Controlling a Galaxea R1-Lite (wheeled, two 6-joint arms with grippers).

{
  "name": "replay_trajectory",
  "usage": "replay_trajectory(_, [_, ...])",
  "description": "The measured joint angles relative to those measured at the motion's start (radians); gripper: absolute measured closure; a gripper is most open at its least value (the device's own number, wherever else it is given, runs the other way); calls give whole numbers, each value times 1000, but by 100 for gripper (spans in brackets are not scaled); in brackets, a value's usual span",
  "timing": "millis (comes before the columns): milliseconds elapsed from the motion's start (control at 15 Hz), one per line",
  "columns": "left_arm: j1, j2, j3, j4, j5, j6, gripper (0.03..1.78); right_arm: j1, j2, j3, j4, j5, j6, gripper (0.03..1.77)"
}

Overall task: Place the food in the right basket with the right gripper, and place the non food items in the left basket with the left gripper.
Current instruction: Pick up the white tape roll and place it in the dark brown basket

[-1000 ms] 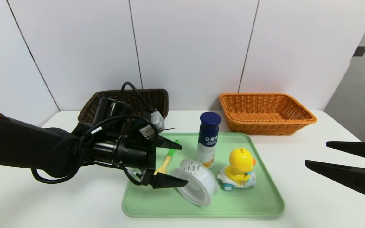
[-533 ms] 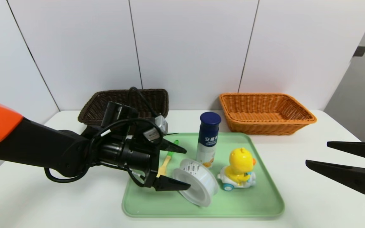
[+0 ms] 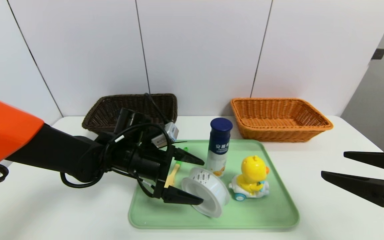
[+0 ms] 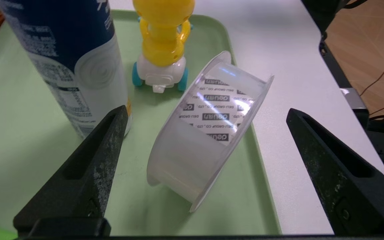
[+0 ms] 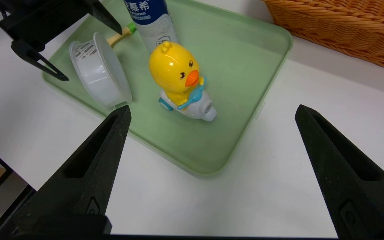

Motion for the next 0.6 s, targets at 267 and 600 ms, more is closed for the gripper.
replay_trajectory(267, [-1,34,-24,0,-38,3,12,-1,-1,0,0,0,0,10])
replay_trajectory(600, [-2,69,-27,2,-68,68,12,-2,-1,0,-2,0,0,10])
